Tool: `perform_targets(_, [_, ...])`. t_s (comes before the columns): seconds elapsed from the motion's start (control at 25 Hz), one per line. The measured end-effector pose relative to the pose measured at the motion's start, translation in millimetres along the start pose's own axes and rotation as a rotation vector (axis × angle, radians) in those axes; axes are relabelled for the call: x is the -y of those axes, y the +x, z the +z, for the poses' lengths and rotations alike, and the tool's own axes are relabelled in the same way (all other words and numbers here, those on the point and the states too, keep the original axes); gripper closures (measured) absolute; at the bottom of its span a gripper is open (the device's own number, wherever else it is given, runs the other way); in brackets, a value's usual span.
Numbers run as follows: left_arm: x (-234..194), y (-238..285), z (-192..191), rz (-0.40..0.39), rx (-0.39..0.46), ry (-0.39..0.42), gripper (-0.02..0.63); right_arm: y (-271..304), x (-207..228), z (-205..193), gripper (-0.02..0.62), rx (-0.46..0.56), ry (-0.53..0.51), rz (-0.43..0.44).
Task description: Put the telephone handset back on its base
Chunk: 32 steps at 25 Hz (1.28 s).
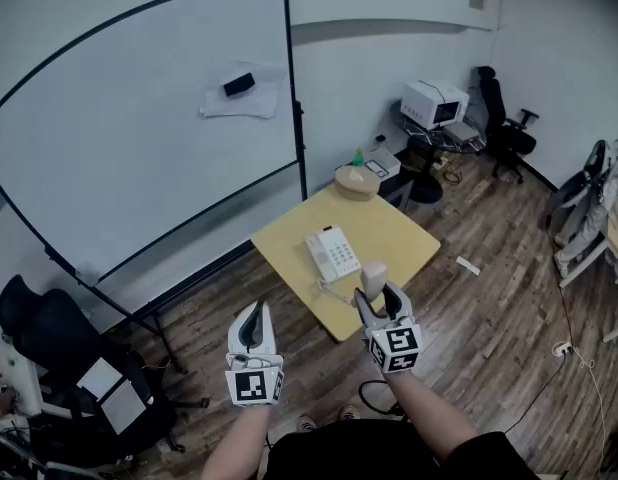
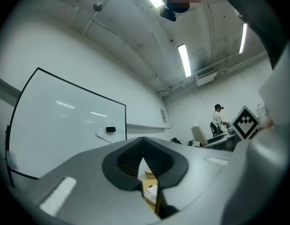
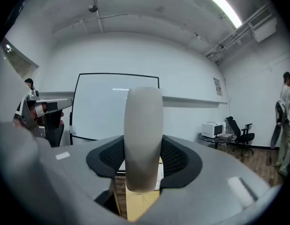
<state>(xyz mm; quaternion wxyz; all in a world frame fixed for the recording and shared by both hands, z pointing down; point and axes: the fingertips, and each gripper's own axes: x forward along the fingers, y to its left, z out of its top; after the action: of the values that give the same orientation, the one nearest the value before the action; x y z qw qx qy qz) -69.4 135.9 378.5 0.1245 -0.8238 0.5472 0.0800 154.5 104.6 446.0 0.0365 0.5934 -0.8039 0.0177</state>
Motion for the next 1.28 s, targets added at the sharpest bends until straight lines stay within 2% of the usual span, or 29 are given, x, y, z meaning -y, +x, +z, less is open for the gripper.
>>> perform_targets(0.6, [6, 6, -6, -0.017, -0.013, -0.015, 0.606, 1, 1, -2, 0.364, 0.003, 0.028, 0.016])
perform_targets(1.0, [12, 12, -6, -0.013, -0.017, 0.005, 0.606, -1, 2, 2, 0.365, 0.015, 0.002, 0.05])
perform_targets(1.28, [26, 20, -8, 0.027, -0.024, 0.027, 0.606, -2, 14, 3, 0.365, 0.023, 0.012, 0.093])
